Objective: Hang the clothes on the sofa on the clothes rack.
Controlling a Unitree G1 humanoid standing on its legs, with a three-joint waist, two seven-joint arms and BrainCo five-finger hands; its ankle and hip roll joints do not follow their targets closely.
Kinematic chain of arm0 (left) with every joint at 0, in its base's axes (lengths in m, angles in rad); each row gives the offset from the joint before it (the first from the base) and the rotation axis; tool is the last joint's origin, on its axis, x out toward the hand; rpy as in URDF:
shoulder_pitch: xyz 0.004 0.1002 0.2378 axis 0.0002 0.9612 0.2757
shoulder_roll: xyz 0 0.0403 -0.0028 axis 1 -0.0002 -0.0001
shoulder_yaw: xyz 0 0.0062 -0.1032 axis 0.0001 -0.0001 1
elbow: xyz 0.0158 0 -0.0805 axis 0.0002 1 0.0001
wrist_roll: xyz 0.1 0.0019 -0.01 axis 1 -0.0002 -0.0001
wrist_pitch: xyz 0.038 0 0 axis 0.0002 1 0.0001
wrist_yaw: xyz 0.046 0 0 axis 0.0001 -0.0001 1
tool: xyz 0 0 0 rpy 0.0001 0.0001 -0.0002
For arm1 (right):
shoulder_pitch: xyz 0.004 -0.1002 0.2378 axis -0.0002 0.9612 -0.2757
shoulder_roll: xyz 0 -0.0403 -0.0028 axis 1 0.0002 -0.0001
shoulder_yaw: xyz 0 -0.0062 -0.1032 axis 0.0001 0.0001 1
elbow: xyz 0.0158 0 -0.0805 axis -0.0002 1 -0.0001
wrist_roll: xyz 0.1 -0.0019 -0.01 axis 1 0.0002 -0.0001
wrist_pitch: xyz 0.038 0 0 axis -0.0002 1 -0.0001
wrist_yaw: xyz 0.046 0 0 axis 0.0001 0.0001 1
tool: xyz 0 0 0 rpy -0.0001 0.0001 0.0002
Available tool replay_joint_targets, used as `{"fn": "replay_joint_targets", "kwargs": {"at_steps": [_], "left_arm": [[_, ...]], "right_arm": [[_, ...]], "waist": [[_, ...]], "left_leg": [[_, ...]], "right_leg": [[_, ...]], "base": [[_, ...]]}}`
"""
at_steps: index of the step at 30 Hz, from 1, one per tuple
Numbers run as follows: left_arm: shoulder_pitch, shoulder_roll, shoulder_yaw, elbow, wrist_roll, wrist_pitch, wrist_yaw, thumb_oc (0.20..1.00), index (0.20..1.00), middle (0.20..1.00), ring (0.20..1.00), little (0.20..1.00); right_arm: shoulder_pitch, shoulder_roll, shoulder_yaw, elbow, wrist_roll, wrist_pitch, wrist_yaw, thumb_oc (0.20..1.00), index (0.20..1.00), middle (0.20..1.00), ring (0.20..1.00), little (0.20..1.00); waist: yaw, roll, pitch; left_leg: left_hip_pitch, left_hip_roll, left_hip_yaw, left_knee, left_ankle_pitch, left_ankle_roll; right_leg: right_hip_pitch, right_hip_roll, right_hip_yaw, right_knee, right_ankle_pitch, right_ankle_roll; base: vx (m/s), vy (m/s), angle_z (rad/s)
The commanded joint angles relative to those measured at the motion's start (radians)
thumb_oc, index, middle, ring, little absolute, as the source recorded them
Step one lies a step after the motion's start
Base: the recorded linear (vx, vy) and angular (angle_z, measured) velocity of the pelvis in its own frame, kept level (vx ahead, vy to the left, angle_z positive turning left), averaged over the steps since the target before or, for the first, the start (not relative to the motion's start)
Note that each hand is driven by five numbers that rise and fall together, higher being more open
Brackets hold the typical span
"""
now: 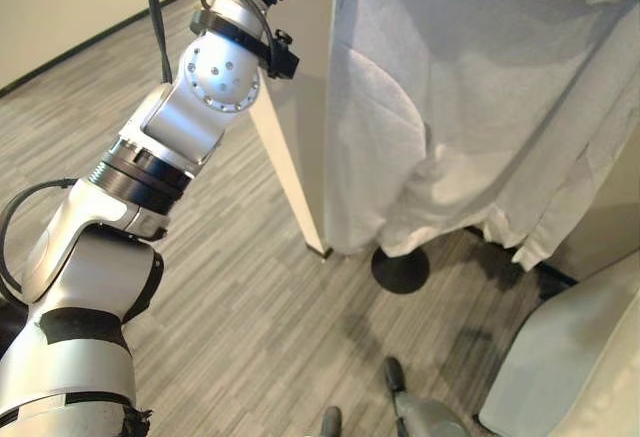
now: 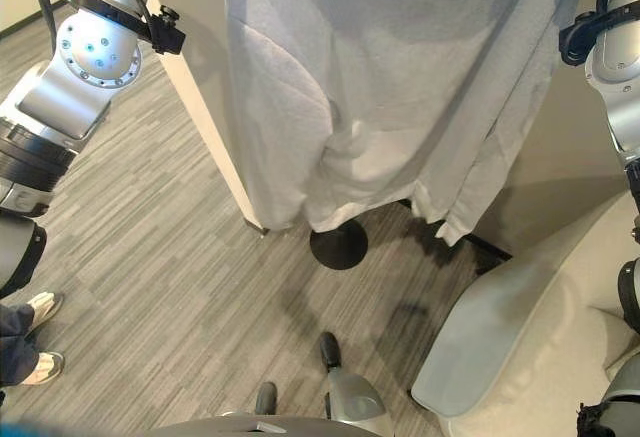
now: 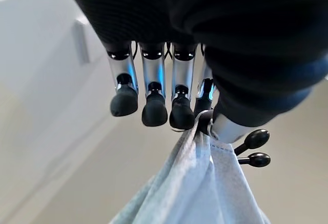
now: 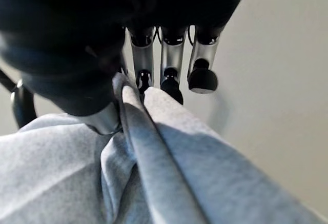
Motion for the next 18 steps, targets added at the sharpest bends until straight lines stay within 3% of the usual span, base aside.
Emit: {"fn": "replay_joint_targets", "kwargs": {"at_steps": [1, 6, 18], "left_arm": [[-0.108, 0.024, -0.062, 0.092, -0.050, -0.017, 0.021, 0.200, 0.200, 0.200, 0.200, 0.200], [-0.129, 0.010, -0.100, 0.172, -0.066, -0.010, 0.011, 0.200, 0.200, 0.200, 0.200, 0.200], [-0.197, -0.073, -0.202, 0.333, -0.068, -0.002, -0.001, 0.200, 0.200, 0.200, 0.200, 0.200]], "right_arm": [[-0.116, -0.058, 0.073, 0.090, 0.048, -0.012, 0.013, 0.200, 0.200, 0.200, 0.200, 0.200], [-0.233, 0.000, 0.223, 0.242, 0.045, 0.007, 0.052, 0.200, 0.200, 0.200, 0.200, 0.200], [-0.352, 0.125, 0.388, 0.474, 0.002, 0.037, 0.090, 0.200, 0.200, 0.200, 0.200, 0.200]], "waist": [[0.029, -0.015, -0.139], [0.043, -0.012, -0.134], [0.047, 0.003, -0.113]], "left_leg": [[-0.023, -0.005, -0.001, 0.004, -0.051, -0.021], [-0.034, -0.001, 0.000, 0.004, -0.041, -0.031], [-0.065, -0.003, -0.011, 0.004, -0.019, -0.040]], "right_leg": [[0.016, -0.065, 0.028, 0.011, -0.114, 0.091], [0.024, -0.062, 0.003, 0.011, -0.122, 0.088], [0.023, -0.070, -0.025, 0.011, -0.128, 0.082]], "base": [[-0.01, -0.062, 0.24], [-0.01, -0.050, 0.09], [-0.02, -0.020, 0.08]]}}
